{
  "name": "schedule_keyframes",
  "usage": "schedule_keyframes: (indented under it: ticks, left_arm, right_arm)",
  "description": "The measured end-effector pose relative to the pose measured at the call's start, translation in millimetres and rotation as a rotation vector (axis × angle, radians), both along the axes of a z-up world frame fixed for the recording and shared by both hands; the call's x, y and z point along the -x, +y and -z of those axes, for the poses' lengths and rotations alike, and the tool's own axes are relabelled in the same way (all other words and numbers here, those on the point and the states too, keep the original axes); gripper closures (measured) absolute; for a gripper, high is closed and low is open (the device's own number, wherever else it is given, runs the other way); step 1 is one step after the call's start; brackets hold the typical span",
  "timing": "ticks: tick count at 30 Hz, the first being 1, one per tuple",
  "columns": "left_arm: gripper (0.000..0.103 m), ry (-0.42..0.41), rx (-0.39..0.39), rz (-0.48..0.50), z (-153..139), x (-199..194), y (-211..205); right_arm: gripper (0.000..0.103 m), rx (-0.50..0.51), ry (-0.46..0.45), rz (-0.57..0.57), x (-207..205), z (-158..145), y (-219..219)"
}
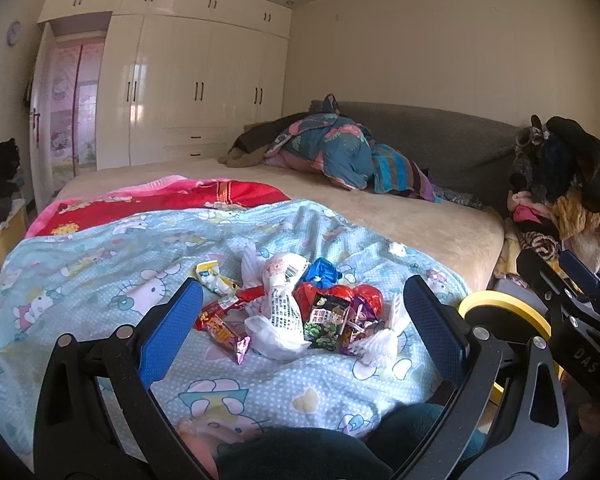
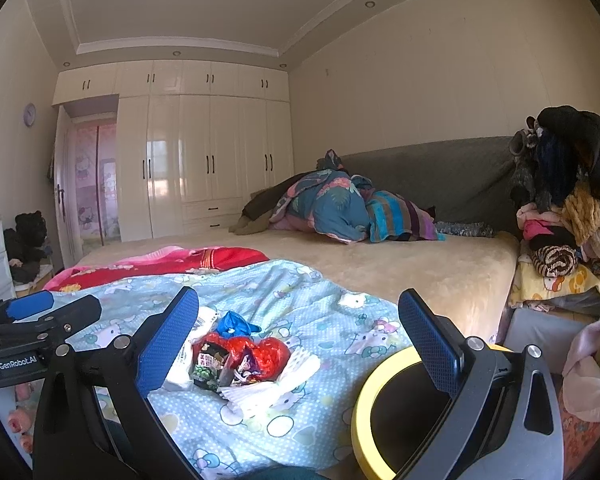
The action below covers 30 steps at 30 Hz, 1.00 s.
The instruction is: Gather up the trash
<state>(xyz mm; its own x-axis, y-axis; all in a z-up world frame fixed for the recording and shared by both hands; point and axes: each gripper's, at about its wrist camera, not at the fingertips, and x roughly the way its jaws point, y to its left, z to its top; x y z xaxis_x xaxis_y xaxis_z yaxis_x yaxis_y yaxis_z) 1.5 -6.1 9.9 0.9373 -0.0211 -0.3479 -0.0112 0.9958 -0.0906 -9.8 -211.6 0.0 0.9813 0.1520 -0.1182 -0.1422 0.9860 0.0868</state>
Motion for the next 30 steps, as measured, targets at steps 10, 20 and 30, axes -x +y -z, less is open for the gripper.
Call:
schedule_keyframes:
  ticks: [10,20,30]
  left_arm:
    - [0.011,0.104,0.096,0.015,11.0,-27.6,21.2]
    - [0.011,0.097,0.163,-0.053,8.3,-47.9,50.8]
    - [0.011,0.16,0.162,-0.042,22.7,-83.1,74.1]
  right_arm:
    - [0.005,0.003,0.024,-0.033,-17.6,14.1,5.9]
    - [0.005,-0.027,0.051,-0.052,-51.3,9.4,21.6]
    - [0.005,-0.025,0.133,-0.009,-93.7,21.3,28.7]
